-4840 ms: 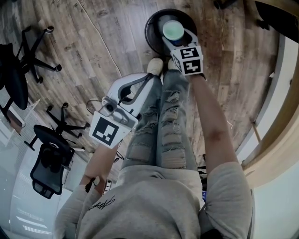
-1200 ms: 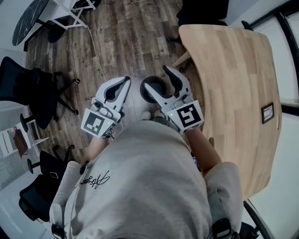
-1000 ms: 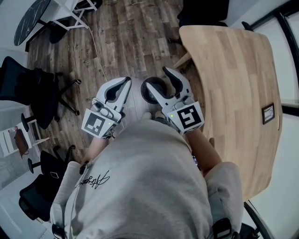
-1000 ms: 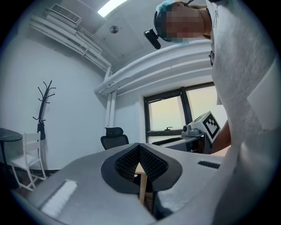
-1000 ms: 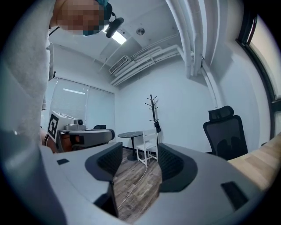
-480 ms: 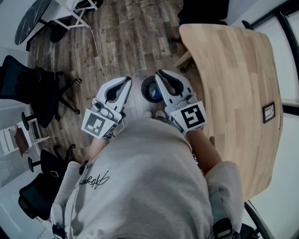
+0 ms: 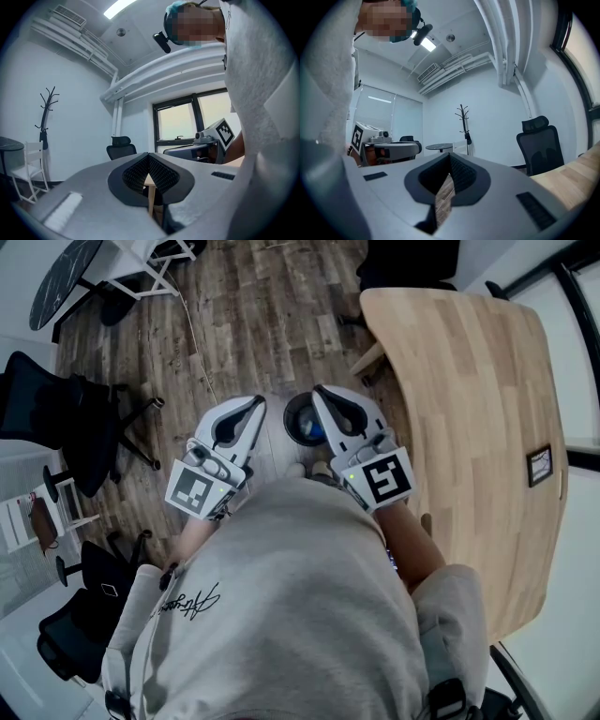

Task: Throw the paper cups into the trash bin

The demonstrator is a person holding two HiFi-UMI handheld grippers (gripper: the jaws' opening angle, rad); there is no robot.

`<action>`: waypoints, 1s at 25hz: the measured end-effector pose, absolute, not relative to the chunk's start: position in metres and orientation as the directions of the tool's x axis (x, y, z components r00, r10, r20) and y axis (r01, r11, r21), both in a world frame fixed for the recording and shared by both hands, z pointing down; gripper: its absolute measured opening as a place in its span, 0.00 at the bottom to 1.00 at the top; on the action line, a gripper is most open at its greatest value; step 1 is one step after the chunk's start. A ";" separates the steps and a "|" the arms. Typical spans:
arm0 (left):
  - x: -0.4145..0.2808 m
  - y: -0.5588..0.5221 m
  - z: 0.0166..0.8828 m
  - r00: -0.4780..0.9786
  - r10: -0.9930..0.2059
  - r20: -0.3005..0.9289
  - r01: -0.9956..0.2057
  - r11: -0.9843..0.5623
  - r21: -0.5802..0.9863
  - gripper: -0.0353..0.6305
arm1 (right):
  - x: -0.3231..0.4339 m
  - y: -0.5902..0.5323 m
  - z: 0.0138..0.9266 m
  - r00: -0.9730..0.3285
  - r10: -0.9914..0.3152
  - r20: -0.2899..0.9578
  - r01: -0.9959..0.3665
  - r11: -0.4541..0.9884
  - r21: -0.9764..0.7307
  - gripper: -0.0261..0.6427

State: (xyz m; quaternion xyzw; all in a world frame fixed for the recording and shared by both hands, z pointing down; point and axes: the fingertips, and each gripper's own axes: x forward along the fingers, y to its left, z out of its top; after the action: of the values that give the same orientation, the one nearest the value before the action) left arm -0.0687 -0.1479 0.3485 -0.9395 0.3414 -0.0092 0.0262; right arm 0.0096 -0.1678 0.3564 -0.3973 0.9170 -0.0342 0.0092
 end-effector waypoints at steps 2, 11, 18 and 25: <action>-0.068 -0.148 0.345 0.771 -0.636 -0.018 -0.636 -0.770 -0.048 0.06 | 0.010 -0.168 0.356 -0.681 -0.732 0.012 -0.731 0.678 -0.075 0.05; -0.070 -0.147 0.350 0.771 -0.637 0.010 -0.636 -0.770 -0.058 0.06 | 0.008 -0.168 0.353 -0.684 -0.729 0.002 -0.727 0.681 -0.088 0.05; -0.072 -0.145 0.351 0.771 -0.637 0.017 -0.635 -0.770 -0.061 0.06 | 0.003 -0.165 0.353 -0.690 -0.724 0.008 -0.722 0.688 -0.069 0.05; -0.071 -0.142 0.353 0.771 -0.637 0.019 -0.635 -0.770 -0.061 0.06 | 0.006 -0.162 0.358 -0.680 -0.733 0.022 -0.732 0.678 -0.069 0.05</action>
State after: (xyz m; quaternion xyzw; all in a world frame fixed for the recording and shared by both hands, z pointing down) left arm -0.0711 -0.1420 0.3533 -0.9406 0.3381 -0.0195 0.0256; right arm 0.0064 -0.1623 0.3577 -0.3998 0.9159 -0.0359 0.0035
